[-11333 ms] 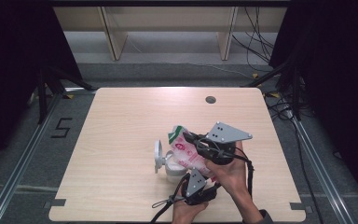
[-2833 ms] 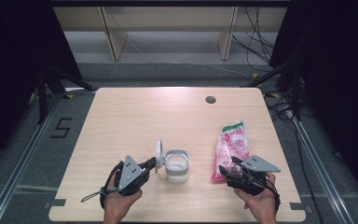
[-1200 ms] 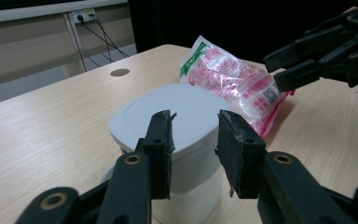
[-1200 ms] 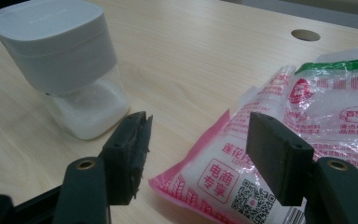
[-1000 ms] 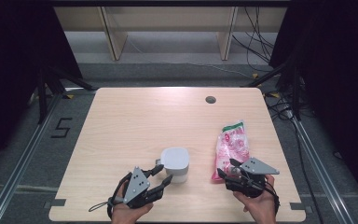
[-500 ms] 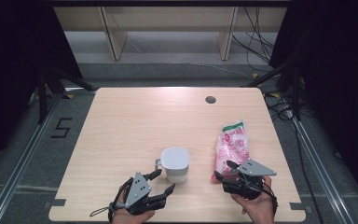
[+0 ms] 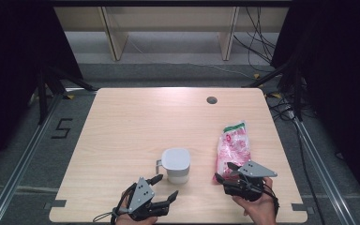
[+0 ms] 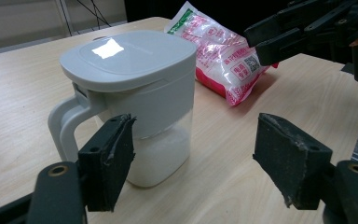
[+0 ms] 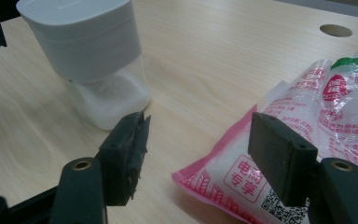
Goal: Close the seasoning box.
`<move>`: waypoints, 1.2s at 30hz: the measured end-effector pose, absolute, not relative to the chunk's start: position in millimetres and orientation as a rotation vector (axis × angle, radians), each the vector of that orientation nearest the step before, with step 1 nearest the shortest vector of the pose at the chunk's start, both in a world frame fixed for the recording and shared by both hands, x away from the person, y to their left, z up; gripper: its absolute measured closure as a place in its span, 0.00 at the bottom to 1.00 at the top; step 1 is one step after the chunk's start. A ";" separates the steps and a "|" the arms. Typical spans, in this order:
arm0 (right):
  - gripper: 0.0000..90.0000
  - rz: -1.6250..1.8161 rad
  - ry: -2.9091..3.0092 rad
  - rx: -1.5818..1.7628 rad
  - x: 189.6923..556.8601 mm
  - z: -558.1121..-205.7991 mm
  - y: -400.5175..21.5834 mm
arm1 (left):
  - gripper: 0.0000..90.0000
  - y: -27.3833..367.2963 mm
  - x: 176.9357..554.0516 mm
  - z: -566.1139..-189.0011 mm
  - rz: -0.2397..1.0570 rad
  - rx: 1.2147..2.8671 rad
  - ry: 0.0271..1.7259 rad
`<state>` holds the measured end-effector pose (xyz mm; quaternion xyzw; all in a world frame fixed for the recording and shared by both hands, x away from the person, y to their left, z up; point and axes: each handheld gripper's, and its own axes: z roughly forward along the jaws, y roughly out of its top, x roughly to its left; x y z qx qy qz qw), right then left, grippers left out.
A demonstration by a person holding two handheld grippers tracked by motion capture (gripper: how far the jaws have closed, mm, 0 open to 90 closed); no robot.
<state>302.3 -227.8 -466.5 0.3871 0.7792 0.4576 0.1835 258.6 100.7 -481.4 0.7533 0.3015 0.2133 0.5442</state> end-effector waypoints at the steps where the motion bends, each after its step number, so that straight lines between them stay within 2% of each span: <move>1: 0.42 1.310 2.201 1.043 305.4 -467.8 -228.1 | 0.30 101.0 257.9 -482.1 0.513 1.787 0.719; 9: 0.41 1.288 2.224 1.032 301.4 -468.6 -223.9 | 0.28 97.8 252.2 -490.1 0.493 1.771 0.726; 10: 0.41 1.281 2.237 1.011 301.3 -468.8 -224.3 | 0.28 98.9 254.6 -490.7 0.513 1.790 0.679; 16: 0.39 1.283 2.275 0.992 299.2 -471.6 -223.2 | 0.26 94.2 250.2 -495.9 0.502 1.812 0.730; 26: 0.37 1.251 2.304 1.007 291.3 -474.1 -227.0 | 0.25 92.2 249.3 -498.7 0.493 1.835 0.737; 27: 0.37 1.248 2.303 1.005 290.2 -474.9 -227.5 | 0.25 92.7 251.1 -498.5 0.510 1.840 0.699; 31: 0.37 1.222 2.346 0.989 285.8 -477.9 -229.3 | 0.25 90.0 247.9 -499.6 0.487 1.828 0.735; 32: 0.37 1.241 2.348 0.977 285.1 -479.5 -228.8 | 0.25 91.2 250.1 -499.0 0.508 1.848 0.693; 36: 0.36 1.220 2.334 0.992 280.1 -482.0 -231.1 | 0.25 88.4 248.4 -500.6 0.481 1.822 0.727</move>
